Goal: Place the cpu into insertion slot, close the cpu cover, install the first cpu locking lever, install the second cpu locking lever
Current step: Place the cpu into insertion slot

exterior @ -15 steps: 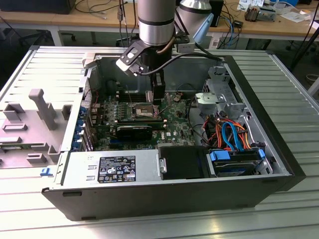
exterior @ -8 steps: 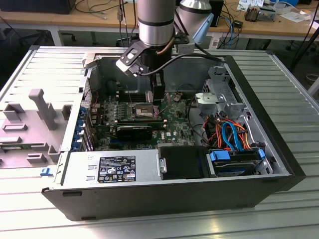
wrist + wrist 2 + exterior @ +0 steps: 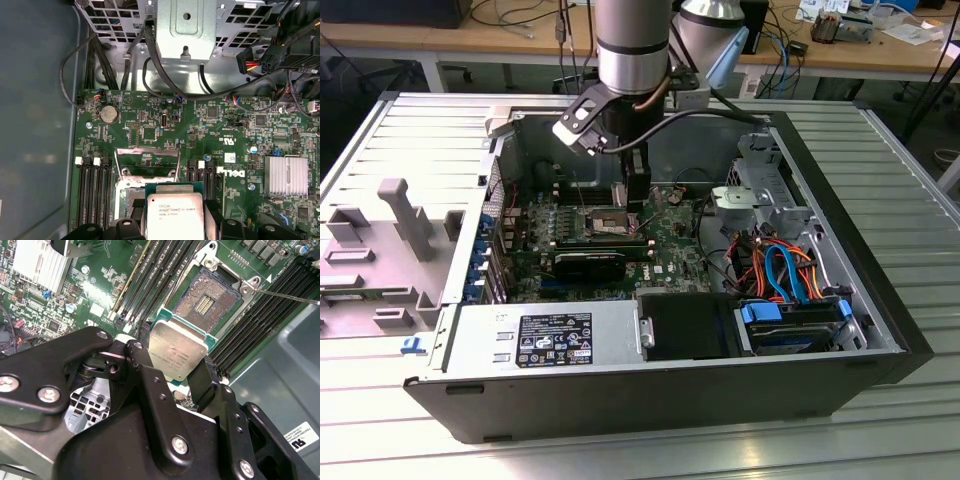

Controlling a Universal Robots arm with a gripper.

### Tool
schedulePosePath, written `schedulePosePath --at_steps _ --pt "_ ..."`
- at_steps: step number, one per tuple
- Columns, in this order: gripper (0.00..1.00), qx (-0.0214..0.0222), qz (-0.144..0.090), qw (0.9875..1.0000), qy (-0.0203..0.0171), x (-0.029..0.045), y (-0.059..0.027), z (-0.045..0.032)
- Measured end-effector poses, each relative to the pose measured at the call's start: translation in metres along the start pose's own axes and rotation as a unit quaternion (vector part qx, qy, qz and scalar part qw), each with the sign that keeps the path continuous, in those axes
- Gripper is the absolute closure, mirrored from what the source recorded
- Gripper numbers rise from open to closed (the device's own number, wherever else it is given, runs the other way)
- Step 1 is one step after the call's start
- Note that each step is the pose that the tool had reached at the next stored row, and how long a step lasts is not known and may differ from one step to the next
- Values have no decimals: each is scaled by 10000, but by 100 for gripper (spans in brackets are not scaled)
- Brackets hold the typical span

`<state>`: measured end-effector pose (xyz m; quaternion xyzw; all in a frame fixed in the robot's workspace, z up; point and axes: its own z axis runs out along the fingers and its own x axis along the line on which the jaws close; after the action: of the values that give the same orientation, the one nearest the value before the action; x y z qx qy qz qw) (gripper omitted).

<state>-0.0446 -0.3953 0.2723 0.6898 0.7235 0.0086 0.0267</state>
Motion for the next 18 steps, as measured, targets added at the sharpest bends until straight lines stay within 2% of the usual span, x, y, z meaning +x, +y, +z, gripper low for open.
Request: schedulePosePath --at_steps 16,18 --pt "45 0 0 10000 0 2 -20 29" --pt "45 0 0 10000 0 3 -22 62"
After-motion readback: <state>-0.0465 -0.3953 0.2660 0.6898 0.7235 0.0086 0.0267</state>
